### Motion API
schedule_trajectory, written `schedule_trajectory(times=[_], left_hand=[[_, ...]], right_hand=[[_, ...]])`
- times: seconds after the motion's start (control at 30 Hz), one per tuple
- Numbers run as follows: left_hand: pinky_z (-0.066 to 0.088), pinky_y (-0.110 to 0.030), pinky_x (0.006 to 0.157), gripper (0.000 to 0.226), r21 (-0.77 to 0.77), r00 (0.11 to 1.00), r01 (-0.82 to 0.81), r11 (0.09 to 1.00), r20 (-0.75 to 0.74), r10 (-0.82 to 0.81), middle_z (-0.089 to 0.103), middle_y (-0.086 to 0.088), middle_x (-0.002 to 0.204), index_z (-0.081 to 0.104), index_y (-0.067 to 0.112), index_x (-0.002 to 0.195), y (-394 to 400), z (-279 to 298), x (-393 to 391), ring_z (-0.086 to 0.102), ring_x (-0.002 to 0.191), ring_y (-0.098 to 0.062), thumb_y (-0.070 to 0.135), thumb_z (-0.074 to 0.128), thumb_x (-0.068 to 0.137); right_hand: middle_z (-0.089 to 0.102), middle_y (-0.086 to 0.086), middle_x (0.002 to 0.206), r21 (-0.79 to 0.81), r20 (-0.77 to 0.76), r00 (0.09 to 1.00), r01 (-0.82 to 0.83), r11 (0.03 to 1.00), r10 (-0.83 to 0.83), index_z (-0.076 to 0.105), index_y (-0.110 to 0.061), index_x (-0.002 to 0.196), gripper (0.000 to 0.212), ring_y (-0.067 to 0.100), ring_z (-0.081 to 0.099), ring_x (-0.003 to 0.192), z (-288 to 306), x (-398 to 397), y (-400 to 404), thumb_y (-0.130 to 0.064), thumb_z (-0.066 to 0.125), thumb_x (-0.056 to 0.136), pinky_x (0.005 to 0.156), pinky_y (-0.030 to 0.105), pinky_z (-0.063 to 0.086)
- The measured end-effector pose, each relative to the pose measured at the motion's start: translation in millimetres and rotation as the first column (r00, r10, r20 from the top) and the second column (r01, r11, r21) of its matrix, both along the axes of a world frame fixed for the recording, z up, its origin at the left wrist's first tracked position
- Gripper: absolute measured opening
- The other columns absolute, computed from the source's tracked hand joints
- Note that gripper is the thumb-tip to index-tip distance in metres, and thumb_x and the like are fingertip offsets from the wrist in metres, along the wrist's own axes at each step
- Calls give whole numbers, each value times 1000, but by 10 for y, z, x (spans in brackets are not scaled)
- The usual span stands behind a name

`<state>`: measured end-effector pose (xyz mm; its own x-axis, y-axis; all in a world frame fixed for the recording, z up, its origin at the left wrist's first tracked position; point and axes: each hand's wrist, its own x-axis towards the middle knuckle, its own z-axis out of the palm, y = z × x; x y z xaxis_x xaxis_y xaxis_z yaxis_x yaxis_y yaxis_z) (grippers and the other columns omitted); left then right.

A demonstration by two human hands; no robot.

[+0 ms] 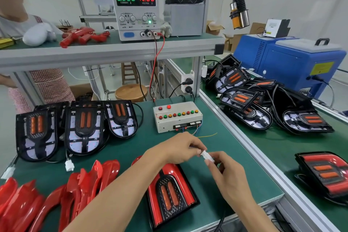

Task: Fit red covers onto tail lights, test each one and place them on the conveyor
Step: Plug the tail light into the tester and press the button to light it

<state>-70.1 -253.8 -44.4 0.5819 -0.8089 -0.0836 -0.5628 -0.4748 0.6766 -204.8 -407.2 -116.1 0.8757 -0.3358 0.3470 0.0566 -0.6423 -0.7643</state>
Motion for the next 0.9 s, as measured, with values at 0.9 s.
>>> schedule_trajectory(times=[0.9], left_hand=[[46,-41,78,24,386,605,374,843,588,-537,72,-11,88,73,3,99,-53,244,-26,60,90,-31,25,64,99]], right_hand=[[63,-20,74,-9,-52,997,-52,999,51,63,-41,87,12,7,53,66,126,-105,88,-32,66,94,60,13,40]])
